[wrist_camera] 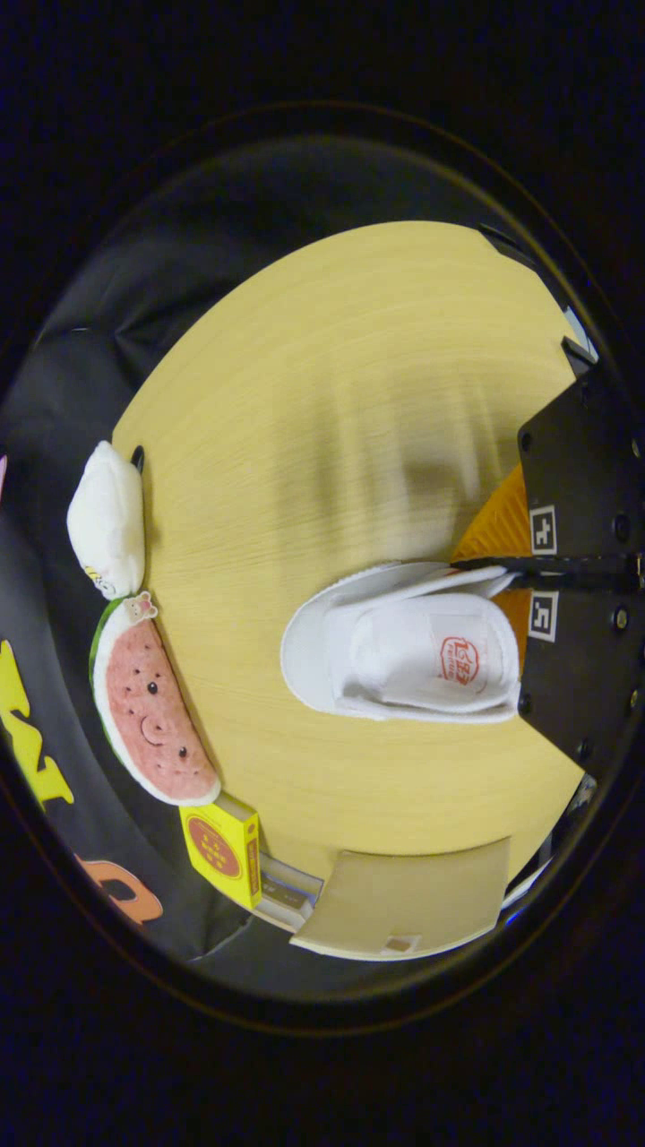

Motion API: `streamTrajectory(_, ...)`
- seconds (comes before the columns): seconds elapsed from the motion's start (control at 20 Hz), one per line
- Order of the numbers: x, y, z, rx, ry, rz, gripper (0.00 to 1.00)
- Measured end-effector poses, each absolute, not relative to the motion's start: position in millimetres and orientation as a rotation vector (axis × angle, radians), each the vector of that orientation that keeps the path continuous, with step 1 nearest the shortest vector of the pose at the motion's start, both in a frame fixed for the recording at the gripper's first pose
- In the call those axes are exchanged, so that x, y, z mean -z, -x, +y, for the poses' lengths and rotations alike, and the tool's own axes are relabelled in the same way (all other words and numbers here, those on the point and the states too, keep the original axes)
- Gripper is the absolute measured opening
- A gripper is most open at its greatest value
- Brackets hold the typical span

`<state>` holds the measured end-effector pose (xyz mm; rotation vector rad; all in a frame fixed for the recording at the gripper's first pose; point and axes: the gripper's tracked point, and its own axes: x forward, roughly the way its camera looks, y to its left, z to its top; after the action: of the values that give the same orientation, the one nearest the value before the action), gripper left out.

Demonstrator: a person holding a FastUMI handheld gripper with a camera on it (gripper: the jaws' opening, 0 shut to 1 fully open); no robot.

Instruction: Open the storage box then place both shoes into the box .Put the left shoe in first, then the right shoe, with the right side of both shoes facing outward in a uniform manner.

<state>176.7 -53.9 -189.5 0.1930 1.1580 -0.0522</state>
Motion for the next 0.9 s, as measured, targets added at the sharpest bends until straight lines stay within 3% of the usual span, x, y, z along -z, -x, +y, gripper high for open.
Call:
streamTrajectory(0.25, 146.1, -165.4, -35.4, 0.082, -0.295, 1.105, 0.0)
streamTrajectory(0.9, 3.9, -123.2, 121.8, -0.084, -0.211, 1.038, 0.0)
